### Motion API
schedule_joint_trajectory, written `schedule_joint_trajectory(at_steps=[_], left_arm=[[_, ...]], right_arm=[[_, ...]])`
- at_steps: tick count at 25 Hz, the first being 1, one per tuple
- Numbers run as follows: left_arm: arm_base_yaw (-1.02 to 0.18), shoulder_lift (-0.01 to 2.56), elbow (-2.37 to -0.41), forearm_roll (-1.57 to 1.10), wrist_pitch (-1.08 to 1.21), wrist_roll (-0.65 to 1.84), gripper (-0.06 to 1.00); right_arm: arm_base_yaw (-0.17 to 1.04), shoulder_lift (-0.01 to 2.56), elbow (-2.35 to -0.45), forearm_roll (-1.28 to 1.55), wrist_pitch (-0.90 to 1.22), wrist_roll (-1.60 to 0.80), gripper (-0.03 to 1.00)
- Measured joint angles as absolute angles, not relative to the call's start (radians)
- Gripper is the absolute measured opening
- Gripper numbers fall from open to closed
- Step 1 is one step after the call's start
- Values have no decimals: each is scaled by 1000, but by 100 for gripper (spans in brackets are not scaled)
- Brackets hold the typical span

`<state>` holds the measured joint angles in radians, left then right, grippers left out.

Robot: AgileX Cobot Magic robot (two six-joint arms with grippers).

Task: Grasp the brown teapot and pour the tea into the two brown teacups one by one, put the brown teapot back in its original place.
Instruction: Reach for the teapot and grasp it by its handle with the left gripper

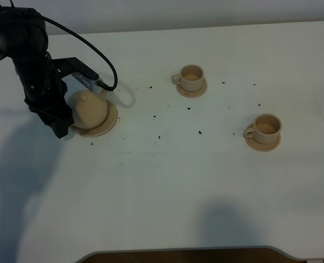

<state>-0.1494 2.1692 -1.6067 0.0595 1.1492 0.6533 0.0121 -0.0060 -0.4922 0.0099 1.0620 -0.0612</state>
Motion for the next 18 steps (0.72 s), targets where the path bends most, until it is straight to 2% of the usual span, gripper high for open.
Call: schedule_joint_trajectory(at_steps=[10,18], left_arm=[[-211,2169,-1607,107,1074,654,50],[-211,2169,-1607,114,1073,653,47]], right_arm=[[12,-6,-492,10,1062,-61,38],[12,-6,-492,10,1062,-61,38]])
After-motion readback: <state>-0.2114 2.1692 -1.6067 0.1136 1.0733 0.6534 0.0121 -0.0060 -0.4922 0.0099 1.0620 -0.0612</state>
